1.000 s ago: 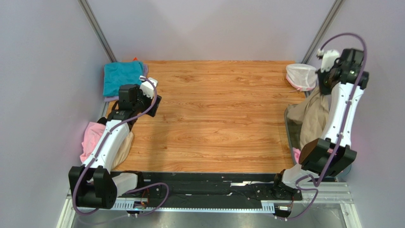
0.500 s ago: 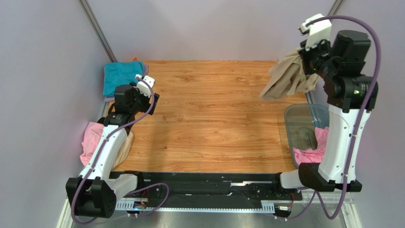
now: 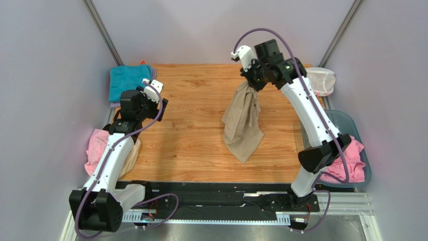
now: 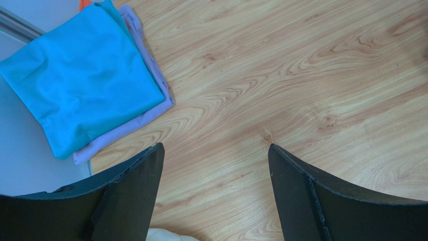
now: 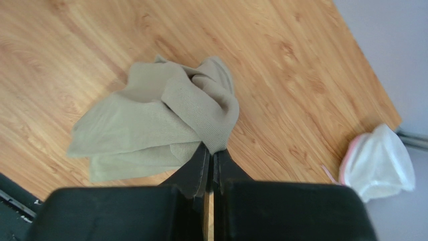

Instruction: Fold and stack the t-shirts

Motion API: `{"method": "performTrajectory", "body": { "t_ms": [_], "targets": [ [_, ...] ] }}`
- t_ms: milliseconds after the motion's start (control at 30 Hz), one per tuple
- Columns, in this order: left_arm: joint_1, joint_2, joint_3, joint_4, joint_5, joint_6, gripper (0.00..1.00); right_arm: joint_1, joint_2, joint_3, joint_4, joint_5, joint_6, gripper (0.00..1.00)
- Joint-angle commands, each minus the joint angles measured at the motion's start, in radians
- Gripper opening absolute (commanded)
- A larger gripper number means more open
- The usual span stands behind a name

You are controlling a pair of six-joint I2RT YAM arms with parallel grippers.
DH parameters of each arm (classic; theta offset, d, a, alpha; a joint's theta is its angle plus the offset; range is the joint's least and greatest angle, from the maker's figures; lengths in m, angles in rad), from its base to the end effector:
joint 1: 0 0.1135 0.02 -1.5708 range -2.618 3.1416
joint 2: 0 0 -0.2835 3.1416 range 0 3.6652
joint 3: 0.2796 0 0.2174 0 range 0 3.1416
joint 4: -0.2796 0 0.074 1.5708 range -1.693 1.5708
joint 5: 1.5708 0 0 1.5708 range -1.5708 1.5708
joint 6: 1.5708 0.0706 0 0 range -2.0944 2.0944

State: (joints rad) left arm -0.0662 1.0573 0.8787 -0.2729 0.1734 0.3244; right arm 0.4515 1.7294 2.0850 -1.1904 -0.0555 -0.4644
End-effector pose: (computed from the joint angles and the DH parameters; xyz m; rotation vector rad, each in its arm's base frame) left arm 0.2249 -0.0271 0.3197 0.4980 1.9526 -0.0112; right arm 0.3013 0.1505 0.4153 -1.0862 2.1455 0.0608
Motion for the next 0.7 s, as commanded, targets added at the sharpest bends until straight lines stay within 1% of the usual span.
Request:
{"method": "performTrajectory", "body": {
  "t_ms": [0, 33, 67, 100, 133, 167, 233, 267, 333, 367, 400, 433, 467, 533, 567, 633, 667],
  "targets": [
    [-0.009, -0.014, -0.003, 0.000, 0.014, 0.008, 0.85, 0.032, 0.007, -0.026, 0.123, -0.070, 0.039, 0.00],
    [-0.009, -0.013, -0.004, 0.000, 0.015, 0.010, 0.85, 0.036, 0.021, -0.040, 0.139, -0.072, 0.041, 0.00],
    [-0.012, -0.011, -0.004, -0.002, 0.018, 0.010, 0.85, 0.041, 0.027, -0.057, 0.175, -0.049, 0.044, 0.11],
    [-0.018, -0.007, -0.007, -0.005, 0.021, 0.013, 0.85, 0.041, 0.033, -0.092, 0.190, -0.041, 0.049, 0.18],
    [-0.021, -0.003, -0.004, -0.009, 0.021, 0.016, 0.85, 0.042, 0.041, -0.114, 0.201, -0.032, 0.058, 0.34],
    [-0.033, -0.002, -0.006, -0.012, 0.023, 0.019, 0.85, 0.042, 0.042, -0.140, 0.233, 0.006, 0.064, 0.54],
    [-0.050, 0.012, 0.003, -0.032, 0.034, 0.036, 0.85, 0.042, 0.036, -0.227, 0.265, 0.052, 0.072, 0.65],
    [-0.069, 0.021, 0.009, -0.040, 0.069, 0.051, 0.85, 0.042, 0.030, -0.255, 0.290, 0.124, 0.072, 0.83],
    [-0.095, 0.032, 0.023, -0.063, 0.113, 0.061, 0.85, 0.041, 0.027, -0.331, 0.299, 0.183, 0.070, 0.85],
    [-0.128, 0.047, 0.032, -0.066, 0.151, 0.061, 0.86, 0.042, 0.019, -0.362, 0.304, 0.230, 0.069, 0.85],
    [-0.150, 0.059, 0.040, -0.066, 0.165, 0.062, 0.86, 0.041, 0.012, -0.390, 0.310, 0.247, 0.069, 0.85],
    [-0.171, 0.072, 0.048, -0.068, 0.172, 0.061, 0.86, 0.041, 0.000, -0.455, 0.330, 0.261, 0.070, 0.85],
    [-0.223, 0.108, 0.068, -0.068, 0.176, 0.062, 0.86, 0.038, -0.026, -0.488, 0.342, 0.278, 0.073, 0.85],
    [-0.279, 0.156, 0.092, -0.066, 0.176, 0.064, 0.86, 0.032, -0.056, -0.569, 0.382, 0.289, 0.084, 0.86],
    [-0.332, 0.209, 0.118, -0.068, 0.160, 0.071, 0.86, 0.023, -0.066, -0.585, 0.387, 0.289, 0.095, 0.87],
    [-0.383, 0.265, 0.147, -0.054, 0.140, 0.079, 0.86, 0.009, -0.091, -0.614, 0.391, 0.289, 0.107, 0.87],
    [-0.427, 0.315, 0.179, -0.049, 0.118, 0.081, 0.86, -0.006, -0.100, -0.621, 0.390, 0.283, 0.112, 0.87]
  ]
}}
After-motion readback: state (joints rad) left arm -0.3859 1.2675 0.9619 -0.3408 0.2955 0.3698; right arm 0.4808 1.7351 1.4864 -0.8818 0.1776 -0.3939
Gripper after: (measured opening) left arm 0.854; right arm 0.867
